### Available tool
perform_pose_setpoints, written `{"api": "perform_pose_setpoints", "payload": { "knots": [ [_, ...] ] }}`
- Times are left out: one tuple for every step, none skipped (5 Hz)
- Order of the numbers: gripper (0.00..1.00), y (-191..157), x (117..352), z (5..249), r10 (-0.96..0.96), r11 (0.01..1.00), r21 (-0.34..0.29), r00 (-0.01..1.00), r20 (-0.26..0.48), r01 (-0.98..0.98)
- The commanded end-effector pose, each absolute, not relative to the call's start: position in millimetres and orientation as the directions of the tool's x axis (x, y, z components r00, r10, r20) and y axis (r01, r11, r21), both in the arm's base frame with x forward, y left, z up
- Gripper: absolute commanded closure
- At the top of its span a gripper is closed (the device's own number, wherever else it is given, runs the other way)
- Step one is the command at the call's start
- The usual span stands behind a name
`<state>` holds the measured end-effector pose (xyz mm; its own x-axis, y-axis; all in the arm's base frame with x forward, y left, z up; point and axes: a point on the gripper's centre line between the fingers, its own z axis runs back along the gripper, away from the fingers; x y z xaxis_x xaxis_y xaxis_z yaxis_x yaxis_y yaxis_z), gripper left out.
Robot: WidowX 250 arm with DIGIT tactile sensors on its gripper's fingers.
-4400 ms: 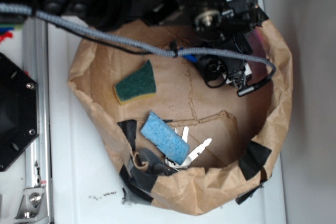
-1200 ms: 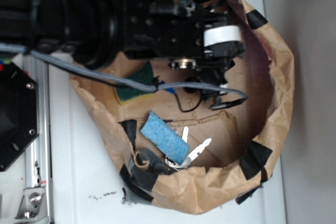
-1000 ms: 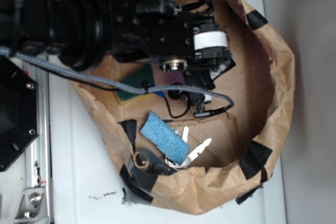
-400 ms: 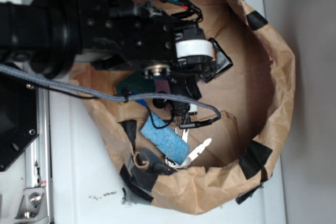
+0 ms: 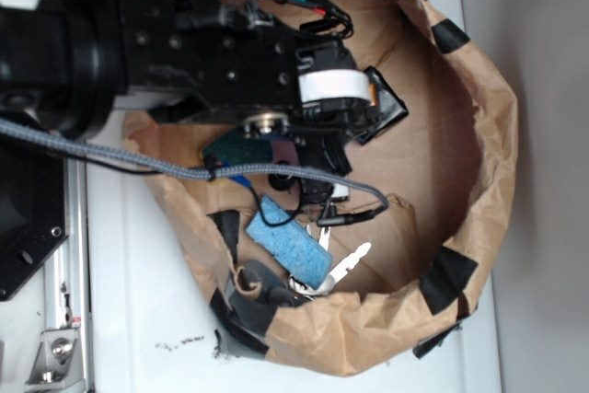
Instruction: Grab the black box.
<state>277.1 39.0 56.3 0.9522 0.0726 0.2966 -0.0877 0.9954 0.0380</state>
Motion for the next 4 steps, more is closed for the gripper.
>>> {"api": "perform_pose_setpoints", "payload": {
  "knots": [
    [0.0, 67.2, 308.3, 69.5, 0.11, 0.985, 0.089, 0.929, 0.354, -0.151],
    [0.0, 70.2, 309.8, 67.5, 0.115, 0.984, 0.09, 0.928, 0.355, -0.157],
    [0.0, 61.8, 310.1, 60.8, 0.1, 0.984, 0.103, 0.935, 0.34, -0.142],
    [0.0, 52.3, 310.9, 48.7, 0.072, 0.982, 0.14, 0.943, 0.326, -0.124]
  ]
}}
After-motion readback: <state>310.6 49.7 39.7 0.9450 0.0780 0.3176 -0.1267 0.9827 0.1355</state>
